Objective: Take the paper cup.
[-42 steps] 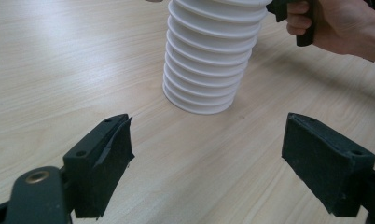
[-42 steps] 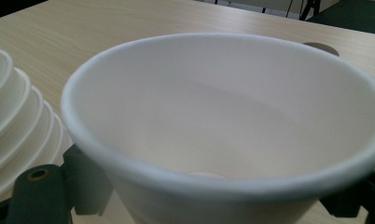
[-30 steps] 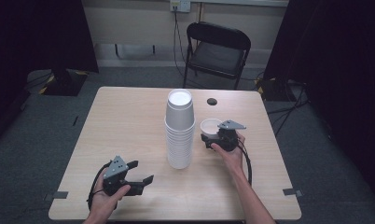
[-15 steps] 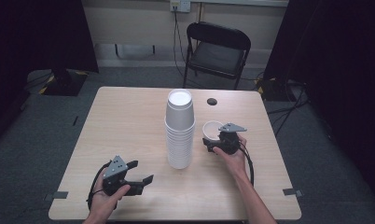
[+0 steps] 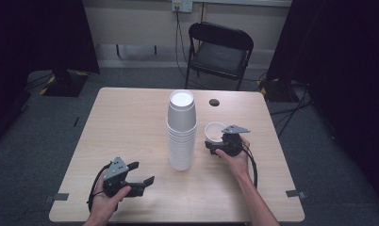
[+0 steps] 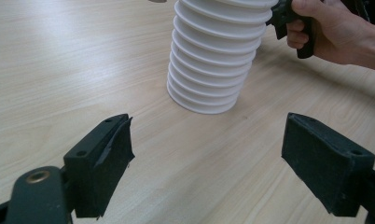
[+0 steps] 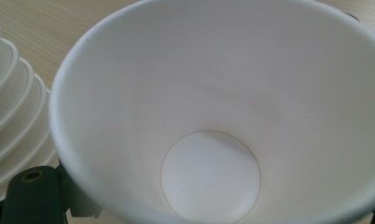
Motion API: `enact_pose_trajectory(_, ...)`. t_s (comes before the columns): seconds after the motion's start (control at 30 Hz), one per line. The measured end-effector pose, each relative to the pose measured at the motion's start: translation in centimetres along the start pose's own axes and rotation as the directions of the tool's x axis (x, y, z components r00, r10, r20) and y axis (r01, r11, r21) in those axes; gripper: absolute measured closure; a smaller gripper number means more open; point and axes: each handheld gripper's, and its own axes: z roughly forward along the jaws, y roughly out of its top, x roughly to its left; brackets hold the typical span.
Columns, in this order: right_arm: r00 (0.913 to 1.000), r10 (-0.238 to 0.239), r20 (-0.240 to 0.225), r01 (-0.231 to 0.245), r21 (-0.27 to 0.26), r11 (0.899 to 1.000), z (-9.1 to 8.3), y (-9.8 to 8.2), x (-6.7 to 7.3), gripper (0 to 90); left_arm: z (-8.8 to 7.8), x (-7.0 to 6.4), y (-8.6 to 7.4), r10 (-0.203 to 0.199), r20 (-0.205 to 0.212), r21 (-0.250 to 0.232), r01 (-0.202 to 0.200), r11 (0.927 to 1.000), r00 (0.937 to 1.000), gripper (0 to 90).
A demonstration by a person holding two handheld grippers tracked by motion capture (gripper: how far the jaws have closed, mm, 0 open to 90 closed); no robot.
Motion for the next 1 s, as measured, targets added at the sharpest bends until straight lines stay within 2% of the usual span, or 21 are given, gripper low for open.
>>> enact_pose_trajectory(0.4,0.9999,-0.005,0.011,0.005,0.018,1.000,-0.2,-0.7,-0.1,14.4,0.0,0.1,0.0,-0.007,-0.009,0.002,0.007,1.0000,0.9999,16.0)
enact_pose_trajectory(0.73,0.9999,0.006,0.010,-0.006,0.034,0.999,-1.1,-1.3,-0.3,13.7,0.0,0.1,0.0,-0.014,-0.012,0.001,0.014,0.9999,0.9998,16.1)
enact_pose_trajectory(1.0,1.0000,0.010,0.003,-0.010,0.022,1.000,-2.2,-1.4,-0.3,13.8,0.0,0.2,0.0,-0.019,-0.011,-0.001,0.019,0.9998,0.9998,16.1)
